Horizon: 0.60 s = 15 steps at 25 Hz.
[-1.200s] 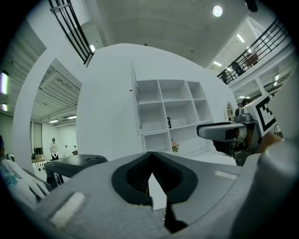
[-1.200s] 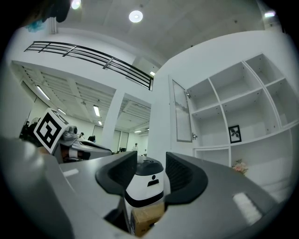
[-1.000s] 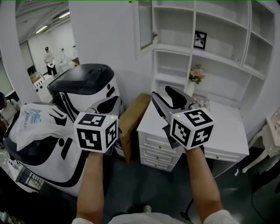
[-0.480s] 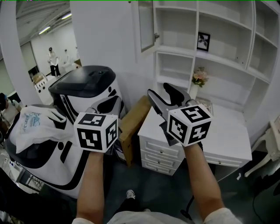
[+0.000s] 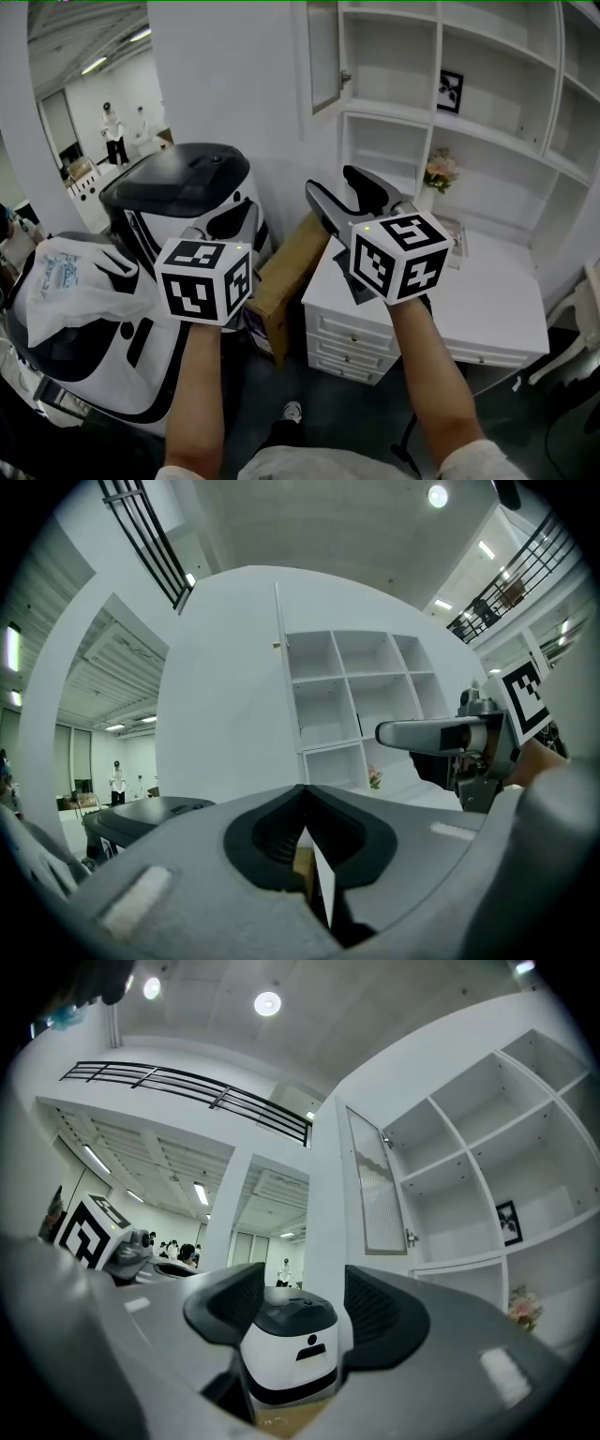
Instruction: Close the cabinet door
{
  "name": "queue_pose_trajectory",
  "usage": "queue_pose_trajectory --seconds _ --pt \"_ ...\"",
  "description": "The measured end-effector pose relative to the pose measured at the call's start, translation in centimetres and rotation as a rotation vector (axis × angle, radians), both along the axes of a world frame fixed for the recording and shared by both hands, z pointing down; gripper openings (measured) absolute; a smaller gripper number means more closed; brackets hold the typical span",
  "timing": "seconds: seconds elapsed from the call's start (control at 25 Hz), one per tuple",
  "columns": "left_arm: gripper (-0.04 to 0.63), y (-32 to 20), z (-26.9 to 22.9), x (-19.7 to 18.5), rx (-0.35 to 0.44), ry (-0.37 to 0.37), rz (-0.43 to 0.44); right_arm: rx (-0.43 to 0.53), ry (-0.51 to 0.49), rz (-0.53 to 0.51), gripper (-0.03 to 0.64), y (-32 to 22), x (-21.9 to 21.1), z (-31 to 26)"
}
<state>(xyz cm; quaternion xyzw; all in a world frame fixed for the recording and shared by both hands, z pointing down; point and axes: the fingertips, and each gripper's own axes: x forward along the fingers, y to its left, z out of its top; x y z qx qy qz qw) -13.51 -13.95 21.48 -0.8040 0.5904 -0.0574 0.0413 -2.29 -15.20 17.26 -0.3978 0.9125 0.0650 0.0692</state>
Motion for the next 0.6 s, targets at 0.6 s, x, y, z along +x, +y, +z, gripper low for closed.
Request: queue_pose_trajectory --seconds 0.6 --pt "0.0 -12.5 -0.7 -3.5 -0.002 0.013 0.119 0.002 0.0 0.108 0.255 -11.6 -4.4 -1.7"
